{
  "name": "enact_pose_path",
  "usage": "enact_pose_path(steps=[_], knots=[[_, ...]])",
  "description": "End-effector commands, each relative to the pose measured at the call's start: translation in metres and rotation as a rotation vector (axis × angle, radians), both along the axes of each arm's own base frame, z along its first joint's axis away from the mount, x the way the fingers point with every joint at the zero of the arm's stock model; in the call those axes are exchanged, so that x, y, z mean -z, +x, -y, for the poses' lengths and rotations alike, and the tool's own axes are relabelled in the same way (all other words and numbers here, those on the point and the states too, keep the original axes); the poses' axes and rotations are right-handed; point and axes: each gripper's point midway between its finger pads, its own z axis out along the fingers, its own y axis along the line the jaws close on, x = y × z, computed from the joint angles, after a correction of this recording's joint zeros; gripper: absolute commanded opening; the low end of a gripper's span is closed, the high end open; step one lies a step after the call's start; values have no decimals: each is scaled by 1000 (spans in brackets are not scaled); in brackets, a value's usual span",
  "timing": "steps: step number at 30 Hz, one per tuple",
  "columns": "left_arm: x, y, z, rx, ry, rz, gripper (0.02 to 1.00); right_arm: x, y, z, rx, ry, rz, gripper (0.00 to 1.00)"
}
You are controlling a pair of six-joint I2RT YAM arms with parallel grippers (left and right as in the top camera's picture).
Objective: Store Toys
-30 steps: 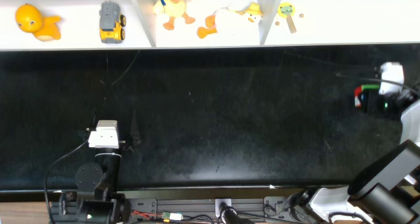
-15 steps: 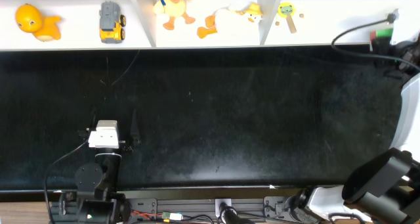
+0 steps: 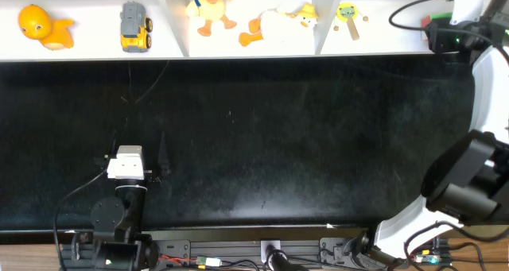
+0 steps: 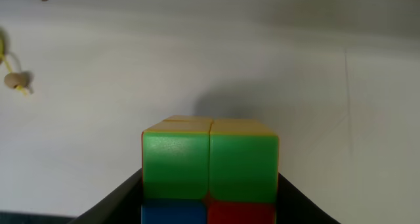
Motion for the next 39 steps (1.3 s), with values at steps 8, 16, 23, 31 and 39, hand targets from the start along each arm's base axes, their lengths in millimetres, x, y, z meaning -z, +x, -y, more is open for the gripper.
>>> enact_pose_path(steps=[8,16,23,31,39], knots=[[-1,0,2,11,18,8,998,9,18,1,53,87,14,803],[-1,0,2,11,18,8,998,-5,2,0,81,70,14,996],[-1,0,2,11,18,8,998,14,-62,-10,158,0,2,998],[-1,0,2,11,18,8,998,5,-133,-22,384,-31,175,996],[-1,0,2,11,18,8,998,-17,-150,-106,374,-42,413,996]])
